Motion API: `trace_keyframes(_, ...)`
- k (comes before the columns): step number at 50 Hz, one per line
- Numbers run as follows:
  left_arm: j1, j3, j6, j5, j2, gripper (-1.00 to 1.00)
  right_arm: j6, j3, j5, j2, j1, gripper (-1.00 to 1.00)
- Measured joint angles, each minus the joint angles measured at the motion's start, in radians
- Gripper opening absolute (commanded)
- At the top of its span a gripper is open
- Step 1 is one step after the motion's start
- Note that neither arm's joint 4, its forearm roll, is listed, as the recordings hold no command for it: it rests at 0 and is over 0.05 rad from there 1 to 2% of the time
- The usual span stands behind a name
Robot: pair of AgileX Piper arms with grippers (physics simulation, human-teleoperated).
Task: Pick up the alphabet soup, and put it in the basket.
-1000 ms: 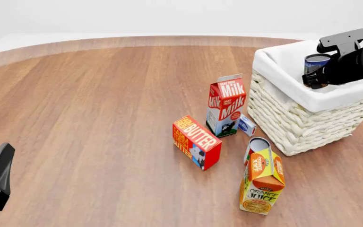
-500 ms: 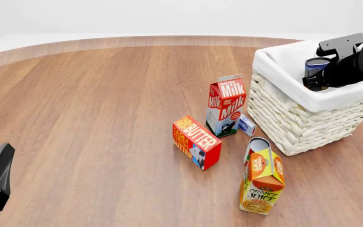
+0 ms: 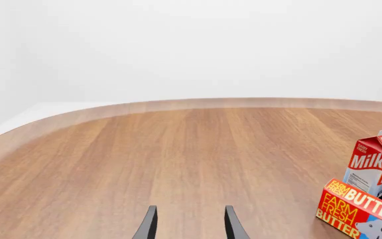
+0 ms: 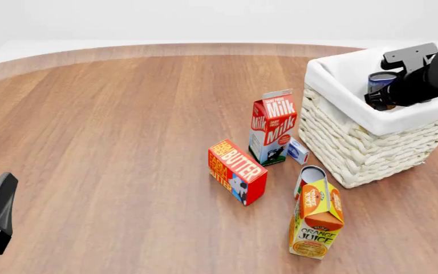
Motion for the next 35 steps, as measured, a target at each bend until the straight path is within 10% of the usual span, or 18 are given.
trace_keyframes(33, 0.000, 0.000, 0.000, 0.000, 0.000, 1.00, 0.004, -0.044, -0.010, 0.067, -0.003, -1.00)
trace_keyframes(34, 0.000, 0.000, 0.000, 0.000, 0.000, 1.00, 0.004, -0.045, -0.010, 0.069, -0.005, 1.00)
trace_keyframes(35, 0.000, 0.000, 0.000, 0.000, 0.000, 1.00, 0.005, -0.046, -0.011, 0.069, -0.006, 1.00)
